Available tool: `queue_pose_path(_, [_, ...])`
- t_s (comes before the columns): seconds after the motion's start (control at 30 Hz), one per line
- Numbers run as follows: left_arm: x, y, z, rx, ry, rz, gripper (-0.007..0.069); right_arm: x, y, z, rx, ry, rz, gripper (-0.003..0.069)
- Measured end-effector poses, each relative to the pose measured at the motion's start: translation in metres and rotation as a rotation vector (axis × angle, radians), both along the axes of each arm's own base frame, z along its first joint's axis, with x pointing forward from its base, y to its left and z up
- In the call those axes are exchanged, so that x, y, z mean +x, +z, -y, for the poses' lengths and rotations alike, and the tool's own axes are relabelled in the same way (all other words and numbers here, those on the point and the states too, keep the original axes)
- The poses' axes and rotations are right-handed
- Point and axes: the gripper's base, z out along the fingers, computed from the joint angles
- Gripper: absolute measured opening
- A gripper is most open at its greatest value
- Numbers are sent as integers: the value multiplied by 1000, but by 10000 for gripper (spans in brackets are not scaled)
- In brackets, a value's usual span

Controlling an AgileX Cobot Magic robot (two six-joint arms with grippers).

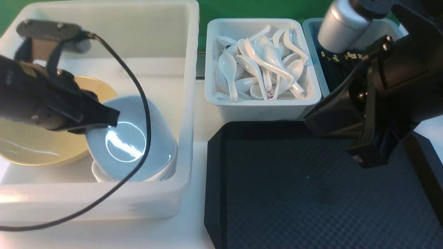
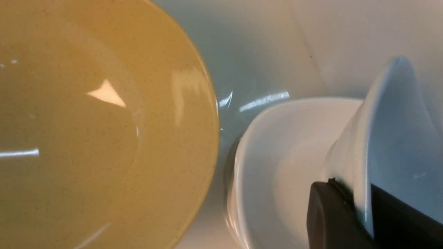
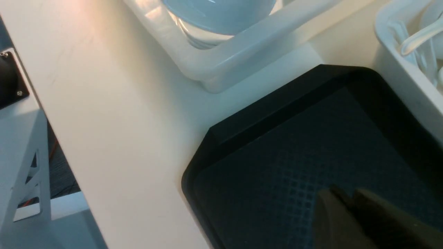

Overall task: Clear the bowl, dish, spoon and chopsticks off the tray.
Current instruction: Use the left arm to put the plate into the large storage box on the left

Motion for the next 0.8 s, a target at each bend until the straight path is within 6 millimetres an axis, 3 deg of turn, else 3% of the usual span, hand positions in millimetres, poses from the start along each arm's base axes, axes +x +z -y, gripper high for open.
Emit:
queue_pose_path(0.2, [11,-14,-1,41,-8,-12,88,-1,0,0,-5,3,-7,95])
queue_pose_path(0.33, [14,-22,-1,79,-39,-44,248,-1,-1,0,-8,7,-7,95])
queue_pose_path(0.4, [11,-23,-3,122,-66,-72,379,-1,-1,0,-10,9,-6,97])
queue_pose_path(0.47, [9,-16,-6,158,-77,-82,496,-1,-1,0,-16,18,-3,97])
queue_pose_path(0.63, [0,19,-9,152,-34,-33,637,-1,-1,1,-23,27,0,97])
queue_pose_path(0.8, [-10,41,-11,125,8,12,612,-1,-1,1,-25,30,0,97])
